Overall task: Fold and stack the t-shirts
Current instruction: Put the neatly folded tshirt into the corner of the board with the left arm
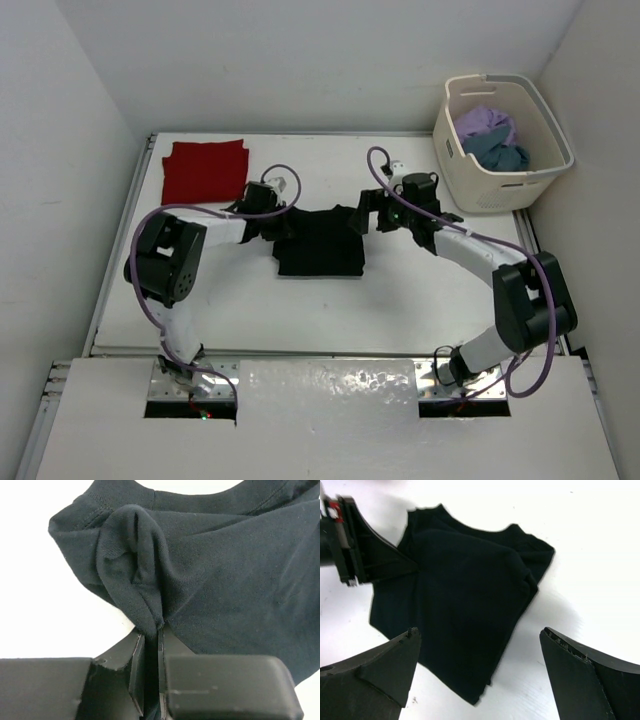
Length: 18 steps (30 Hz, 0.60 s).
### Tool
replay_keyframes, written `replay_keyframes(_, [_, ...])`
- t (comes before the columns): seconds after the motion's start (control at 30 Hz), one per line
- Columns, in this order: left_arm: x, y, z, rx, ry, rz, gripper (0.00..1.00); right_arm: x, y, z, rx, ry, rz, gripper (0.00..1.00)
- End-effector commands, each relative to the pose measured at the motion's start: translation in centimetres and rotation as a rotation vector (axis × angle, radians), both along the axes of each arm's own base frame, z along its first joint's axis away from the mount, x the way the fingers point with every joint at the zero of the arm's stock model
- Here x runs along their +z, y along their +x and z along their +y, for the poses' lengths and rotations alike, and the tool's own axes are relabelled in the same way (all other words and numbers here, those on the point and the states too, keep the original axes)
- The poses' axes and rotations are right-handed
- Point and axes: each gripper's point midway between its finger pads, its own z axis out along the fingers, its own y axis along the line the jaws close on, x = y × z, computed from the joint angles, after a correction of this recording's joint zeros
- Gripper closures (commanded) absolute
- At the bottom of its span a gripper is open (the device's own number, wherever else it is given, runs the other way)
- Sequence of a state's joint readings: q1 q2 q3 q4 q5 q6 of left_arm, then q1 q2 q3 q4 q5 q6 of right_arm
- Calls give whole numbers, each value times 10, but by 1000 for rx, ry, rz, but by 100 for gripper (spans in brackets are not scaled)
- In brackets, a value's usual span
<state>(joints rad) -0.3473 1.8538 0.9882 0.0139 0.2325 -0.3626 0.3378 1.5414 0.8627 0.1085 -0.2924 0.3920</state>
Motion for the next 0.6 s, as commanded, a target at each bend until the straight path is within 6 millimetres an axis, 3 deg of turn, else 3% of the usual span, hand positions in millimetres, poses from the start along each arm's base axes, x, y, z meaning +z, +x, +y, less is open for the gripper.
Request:
replay_keyframes(0.0, [42,32,9,-50,105,-183,100,20,3,-13,-40,-35,-88,1])
replay_keyframes(0.2, [104,78,31,-124,217,-350,100,23,2,-31,-91,-86,-116,1])
replay_keyframes(0.27, [108,84,41,-163,283,-365,100,23,3,-33,-98,-98,-119,1])
replay_keyframes(0.5, [163,109,81,-193,440,-418,100,22,4,-45,-132,-141,-127,1])
replay_keyframes(0.57, [169,116,90,-196,458,-423,100,23,4,-47,-141,-144,-129,1])
